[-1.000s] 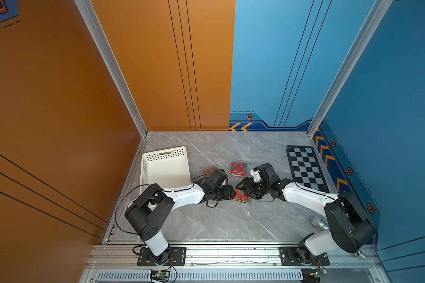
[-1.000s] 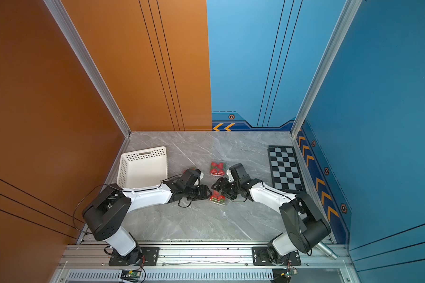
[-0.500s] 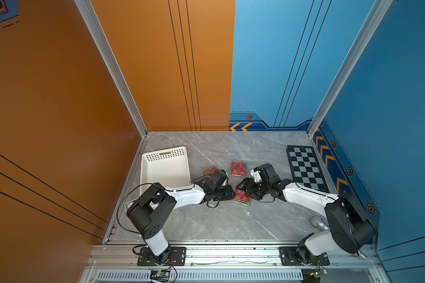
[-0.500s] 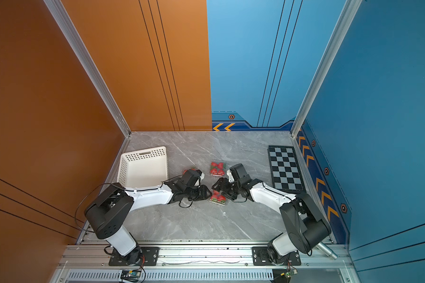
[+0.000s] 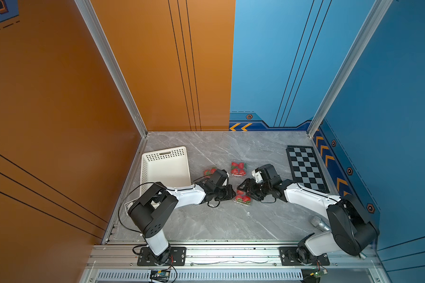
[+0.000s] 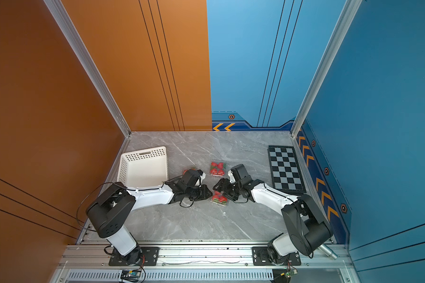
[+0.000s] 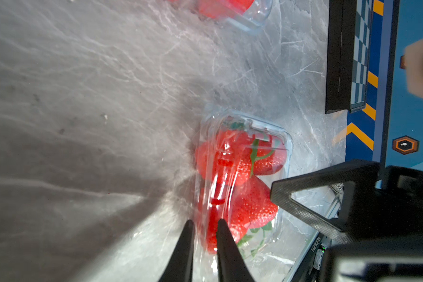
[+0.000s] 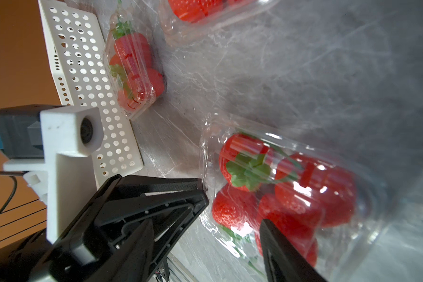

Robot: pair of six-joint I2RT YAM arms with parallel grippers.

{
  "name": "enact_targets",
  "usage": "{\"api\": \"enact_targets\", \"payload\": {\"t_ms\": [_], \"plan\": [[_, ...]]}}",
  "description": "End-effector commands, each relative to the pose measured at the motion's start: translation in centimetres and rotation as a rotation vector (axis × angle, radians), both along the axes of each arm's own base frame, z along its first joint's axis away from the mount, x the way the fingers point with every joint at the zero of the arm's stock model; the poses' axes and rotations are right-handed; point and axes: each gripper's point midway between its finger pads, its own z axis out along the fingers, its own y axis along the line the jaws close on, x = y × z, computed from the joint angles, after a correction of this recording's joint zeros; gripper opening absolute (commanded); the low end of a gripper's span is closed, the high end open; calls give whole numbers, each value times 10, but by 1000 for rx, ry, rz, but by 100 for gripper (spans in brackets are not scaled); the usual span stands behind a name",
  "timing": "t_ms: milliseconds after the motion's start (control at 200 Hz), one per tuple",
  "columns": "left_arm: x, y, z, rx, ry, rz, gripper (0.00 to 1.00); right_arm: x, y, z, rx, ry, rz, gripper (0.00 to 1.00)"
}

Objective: Pack strawberries into containers
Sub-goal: Close the packing box at the center of the board.

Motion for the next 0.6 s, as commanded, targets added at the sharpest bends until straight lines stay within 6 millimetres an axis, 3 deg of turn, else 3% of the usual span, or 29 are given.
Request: {"api": "enact_targets", "payload": {"t_ms": [0,220,370,596], "plan": [[-15,-1,-16,9,58,-29,18,-13,-16,-10,-51,39,-15,71],[-18,-23,-22,3,81,-73,16,-20,-40,-11,-90,46,-44,71],[-18,-34,-15,-23,73,-87,16,-24,-49,-13,-93,56,-54,71],[-22,-32,1,-58,65,-70,47,-26,-55,-14,-96,56,-60,71]]}}
